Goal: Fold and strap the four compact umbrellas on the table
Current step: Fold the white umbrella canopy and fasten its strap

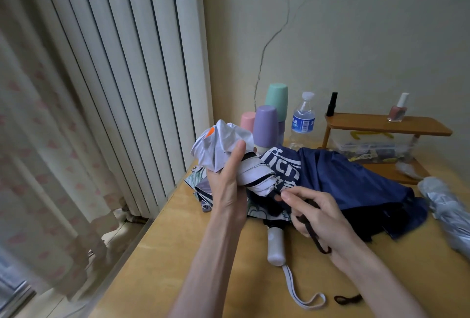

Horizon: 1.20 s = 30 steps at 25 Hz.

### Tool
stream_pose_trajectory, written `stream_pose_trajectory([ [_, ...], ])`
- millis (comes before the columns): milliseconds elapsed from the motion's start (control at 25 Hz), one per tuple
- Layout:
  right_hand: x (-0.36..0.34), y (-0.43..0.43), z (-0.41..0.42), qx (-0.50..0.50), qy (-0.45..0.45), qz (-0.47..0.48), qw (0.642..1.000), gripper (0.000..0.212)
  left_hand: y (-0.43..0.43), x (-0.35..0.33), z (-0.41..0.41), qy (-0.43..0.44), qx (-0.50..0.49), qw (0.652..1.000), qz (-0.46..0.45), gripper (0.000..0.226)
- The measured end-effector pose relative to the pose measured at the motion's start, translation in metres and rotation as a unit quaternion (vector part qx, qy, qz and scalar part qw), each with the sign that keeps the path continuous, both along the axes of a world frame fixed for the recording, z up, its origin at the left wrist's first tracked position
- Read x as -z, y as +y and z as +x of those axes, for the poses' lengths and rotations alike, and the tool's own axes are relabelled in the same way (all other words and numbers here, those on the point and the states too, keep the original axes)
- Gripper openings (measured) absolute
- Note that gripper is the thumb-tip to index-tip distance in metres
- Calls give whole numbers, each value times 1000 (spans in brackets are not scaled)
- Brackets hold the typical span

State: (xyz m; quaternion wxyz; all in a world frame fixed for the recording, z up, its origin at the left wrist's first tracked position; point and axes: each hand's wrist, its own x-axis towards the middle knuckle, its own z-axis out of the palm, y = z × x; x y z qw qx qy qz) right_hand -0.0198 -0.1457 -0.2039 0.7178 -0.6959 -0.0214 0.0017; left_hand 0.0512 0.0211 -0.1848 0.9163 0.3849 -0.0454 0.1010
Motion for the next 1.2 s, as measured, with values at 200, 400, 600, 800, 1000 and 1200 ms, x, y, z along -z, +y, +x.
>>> stream_pose_trajectory([
  [200, 6, 5, 2, 4, -18, -4, 1000, 9, 6, 7, 9, 6, -39, 999, 8, 61],
  [400, 33, 8, 8, 156, -375, -393, 825, 20, 7, 12, 17, 26, -56, 998, -10, 84],
  [600, 10, 6, 3, -13, -105, -57, 993, 17, 10, 7, 8, 7, 24, 999, -23, 82],
  [800, -8, 4, -8, -129, 74, -17, 989, 26, 13, 11, 6, 13, 68, 998, -8, 87],
  [1000, -8, 3, -8, -154, 99, 1, 983, 26, 15, 12, 9, 2, 76, 997, -7, 77],
  [1200, 14, 15, 0, 23, -163, -165, 973, 12, 20, 13, 17, 30, 42, 998, 26, 86],
])
